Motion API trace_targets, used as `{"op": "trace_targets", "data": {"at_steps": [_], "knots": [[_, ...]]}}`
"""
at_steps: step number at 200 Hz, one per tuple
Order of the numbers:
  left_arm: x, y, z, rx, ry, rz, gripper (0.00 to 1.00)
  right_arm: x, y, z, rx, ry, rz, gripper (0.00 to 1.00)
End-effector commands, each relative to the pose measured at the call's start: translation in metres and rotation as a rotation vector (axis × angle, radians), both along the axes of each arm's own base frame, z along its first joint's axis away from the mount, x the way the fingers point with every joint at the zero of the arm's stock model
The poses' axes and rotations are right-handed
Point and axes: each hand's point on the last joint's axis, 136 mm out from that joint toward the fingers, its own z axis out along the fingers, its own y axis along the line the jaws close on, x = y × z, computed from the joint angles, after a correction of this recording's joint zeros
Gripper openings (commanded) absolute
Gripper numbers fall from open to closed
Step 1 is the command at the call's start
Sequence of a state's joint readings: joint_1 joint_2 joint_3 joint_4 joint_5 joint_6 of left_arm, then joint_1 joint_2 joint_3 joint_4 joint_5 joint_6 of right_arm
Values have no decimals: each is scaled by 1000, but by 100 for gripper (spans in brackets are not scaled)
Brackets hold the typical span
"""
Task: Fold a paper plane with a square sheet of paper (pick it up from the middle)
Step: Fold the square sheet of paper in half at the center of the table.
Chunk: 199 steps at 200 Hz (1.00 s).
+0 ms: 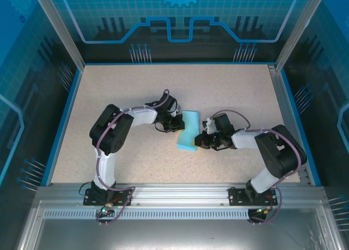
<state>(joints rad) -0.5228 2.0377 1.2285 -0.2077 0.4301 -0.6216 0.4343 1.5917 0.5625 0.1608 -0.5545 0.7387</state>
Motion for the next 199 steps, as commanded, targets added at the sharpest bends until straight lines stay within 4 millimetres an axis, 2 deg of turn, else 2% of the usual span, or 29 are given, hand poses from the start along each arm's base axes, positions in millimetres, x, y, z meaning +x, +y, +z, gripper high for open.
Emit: {"op": "trace_targets", "data": {"at_steps": [1, 30, 58, 73, 94, 134, 149, 180, 199], "knots": [[-30, 19, -50, 115, 121, -7, 0, -7, 3, 2, -18, 0, 28, 0], [-31, 20, -52, 120, 124, -8, 0, -18, 1, -14, -43, 38, 37, 0], [-31, 20, -51, 123, 123, -11, 0, -28, -13, -41, -140, 85, 17, 0], [-30, 20, -51, 122, 121, -12, 0, -31, -16, -49, -156, 105, 17, 0], [-30, 21, -50, 125, 119, -13, 0, -31, -14, -45, -140, 103, 19, 0], [-30, 21, -50, 129, 117, -15, 0, -21, -6, -7, -79, 13, 30, 0], [-30, 21, -49, 128, 115, -15, 0, -22, -5, 1, -69, -8, 42, 0], [-31, 21, -50, 129, 116, -17, 0, -30, -7, -14, -85, 34, 53, 0], [-31, 21, -49, 129, 115, -19, 0, -36, -13, -30, -133, 72, 52, 0]]}}
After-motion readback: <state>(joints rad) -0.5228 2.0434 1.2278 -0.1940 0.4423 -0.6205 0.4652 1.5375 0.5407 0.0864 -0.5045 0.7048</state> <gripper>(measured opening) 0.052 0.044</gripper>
